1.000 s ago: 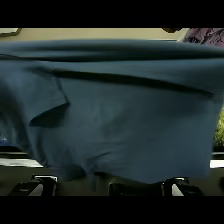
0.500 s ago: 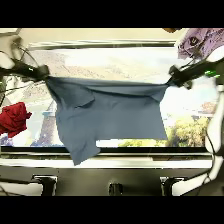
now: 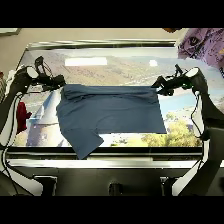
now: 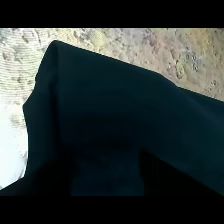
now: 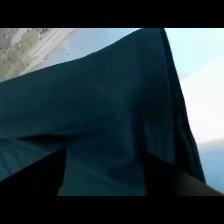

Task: Fold the clothes and pants, and hang the long-sleeved shirts on hangers.

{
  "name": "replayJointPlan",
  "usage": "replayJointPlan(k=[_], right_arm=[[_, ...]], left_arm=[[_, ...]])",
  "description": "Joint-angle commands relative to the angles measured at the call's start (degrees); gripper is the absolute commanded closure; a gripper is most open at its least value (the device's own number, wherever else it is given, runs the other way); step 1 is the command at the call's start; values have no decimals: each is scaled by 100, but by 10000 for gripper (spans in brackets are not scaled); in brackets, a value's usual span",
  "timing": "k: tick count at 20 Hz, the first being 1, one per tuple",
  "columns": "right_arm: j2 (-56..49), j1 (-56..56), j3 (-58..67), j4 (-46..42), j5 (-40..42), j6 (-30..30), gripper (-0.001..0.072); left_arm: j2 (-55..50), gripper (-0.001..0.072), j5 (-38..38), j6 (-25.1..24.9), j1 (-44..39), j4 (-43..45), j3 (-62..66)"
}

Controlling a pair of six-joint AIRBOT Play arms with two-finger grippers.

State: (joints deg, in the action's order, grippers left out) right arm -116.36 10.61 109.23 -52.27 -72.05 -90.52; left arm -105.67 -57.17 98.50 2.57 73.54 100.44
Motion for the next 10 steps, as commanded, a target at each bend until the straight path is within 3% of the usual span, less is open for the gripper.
replayJointPlan(k=[1,2,5,10], right_arm=[[487,151,4,-603,-1045,785,157],[741,267,-15,-999,-1423,1060,157],[1521,962,-623,-538,-1462,1266,159],[2924,2096,-3432,-247,-1471,1543,159]], left_arm=[[507,243,-616,184,330,-15,-7],[787,243,-933,181,459,227,-24],[1915,244,-1327,203,772,835,-885],[3823,248,-1209,247,1069,905,-3482]])
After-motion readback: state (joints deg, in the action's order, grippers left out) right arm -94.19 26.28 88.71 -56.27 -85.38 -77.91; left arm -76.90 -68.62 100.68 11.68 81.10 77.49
